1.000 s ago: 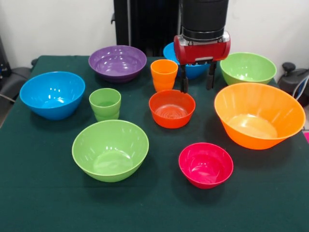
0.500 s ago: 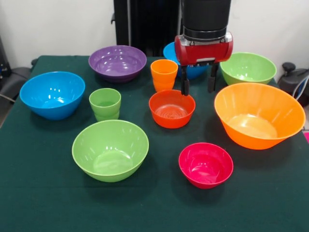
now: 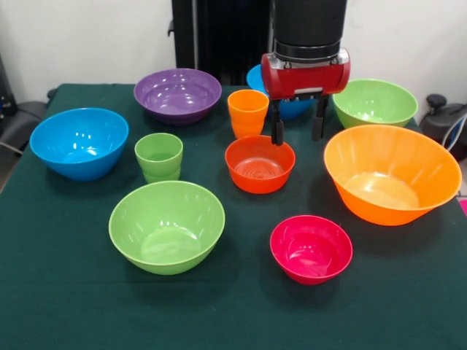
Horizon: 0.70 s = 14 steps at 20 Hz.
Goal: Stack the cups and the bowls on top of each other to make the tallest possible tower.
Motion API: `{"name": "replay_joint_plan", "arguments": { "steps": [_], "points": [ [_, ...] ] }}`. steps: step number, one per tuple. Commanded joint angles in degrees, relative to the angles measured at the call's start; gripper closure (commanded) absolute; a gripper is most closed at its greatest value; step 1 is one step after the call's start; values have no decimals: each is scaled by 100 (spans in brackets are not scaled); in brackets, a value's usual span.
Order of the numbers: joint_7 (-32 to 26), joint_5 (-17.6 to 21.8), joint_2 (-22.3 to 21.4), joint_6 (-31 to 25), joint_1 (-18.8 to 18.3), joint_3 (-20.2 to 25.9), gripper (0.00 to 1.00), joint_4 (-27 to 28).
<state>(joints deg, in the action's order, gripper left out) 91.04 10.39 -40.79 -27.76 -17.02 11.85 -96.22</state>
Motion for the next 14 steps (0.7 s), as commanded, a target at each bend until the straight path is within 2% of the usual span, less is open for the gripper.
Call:
{"name": "replay_joint_plan", "arguments": {
  "steps": [1,14],
  "points": [
    [-286,446,167,-171,-17,431,0,229],
    [-258,455,272,-63,-31,447,0,248]
  ]
}}
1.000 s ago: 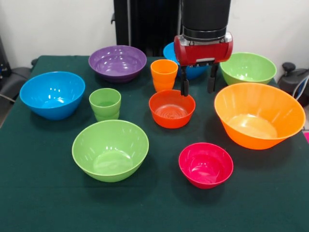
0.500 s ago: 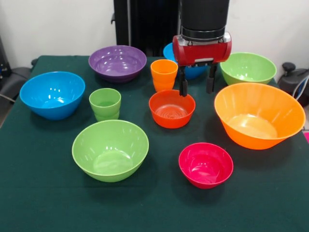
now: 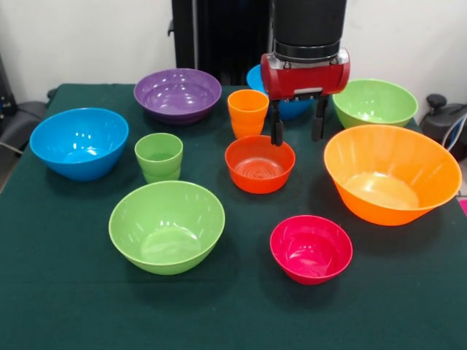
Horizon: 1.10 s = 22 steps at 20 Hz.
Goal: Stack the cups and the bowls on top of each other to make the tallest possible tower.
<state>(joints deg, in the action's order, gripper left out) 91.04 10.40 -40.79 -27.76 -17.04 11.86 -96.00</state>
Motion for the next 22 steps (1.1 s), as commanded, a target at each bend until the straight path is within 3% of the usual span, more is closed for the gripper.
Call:
{"name": "replay_joint_plan", "arguments": {
  "steps": [1,6,12,16,22],
  "points": [
    [-258,457,274,-59,-26,444,0,232],
    [-286,459,308,42,-62,512,0,227],
    [-169,247,242,-392,13,474,0,625],
    [-90,237,545,-216,-30,430,0,979],
    [-11,338,731,93,-90,339,0,997]
  ]
}}
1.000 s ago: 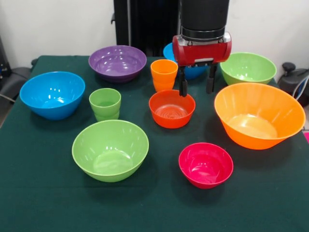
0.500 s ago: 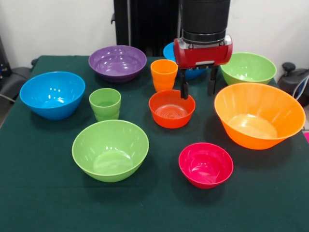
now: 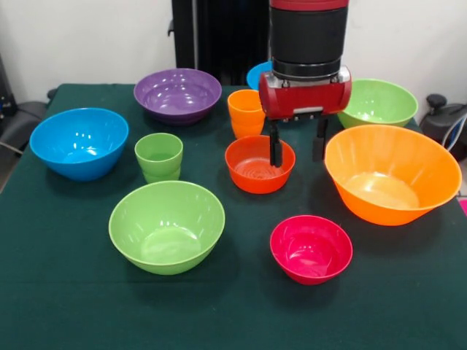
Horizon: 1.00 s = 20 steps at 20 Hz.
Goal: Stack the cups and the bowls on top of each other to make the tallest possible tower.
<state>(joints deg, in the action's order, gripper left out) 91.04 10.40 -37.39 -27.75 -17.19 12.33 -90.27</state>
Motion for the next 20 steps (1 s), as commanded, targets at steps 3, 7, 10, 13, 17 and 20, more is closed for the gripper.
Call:
{"name": "replay_joint_plan", "arguments": {
  "steps": [3,7,10,13,17,20],
  "points": [
    [69,395,490,254,-82,211,0,405],
    [251,464,731,335,-12,-58,0,417],
    [406,450,888,432,40,-211,0,370],
    [507,348,1104,361,82,-287,0,354],
    [571,314,1226,479,103,-344,0,313],
    [597,290,1202,630,93,-342,0,233]
  ]
}}
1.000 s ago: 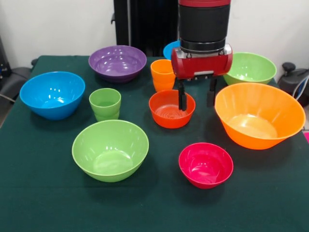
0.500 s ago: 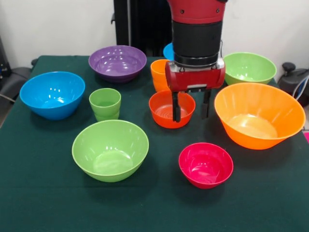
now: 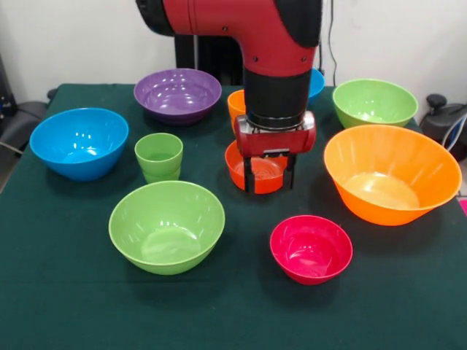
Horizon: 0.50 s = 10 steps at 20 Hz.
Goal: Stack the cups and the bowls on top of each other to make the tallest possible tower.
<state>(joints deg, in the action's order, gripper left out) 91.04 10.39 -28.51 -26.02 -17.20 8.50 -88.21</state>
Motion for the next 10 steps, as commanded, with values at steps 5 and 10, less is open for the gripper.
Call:
{"name": "replay_joint_plan", "arguments": {
  "steps": [5,10],
  "points": [
    [577,241,131,343,171,-26,0,-37],
    [554,201,46,299,193,-27,0,-73]
  ]
}}
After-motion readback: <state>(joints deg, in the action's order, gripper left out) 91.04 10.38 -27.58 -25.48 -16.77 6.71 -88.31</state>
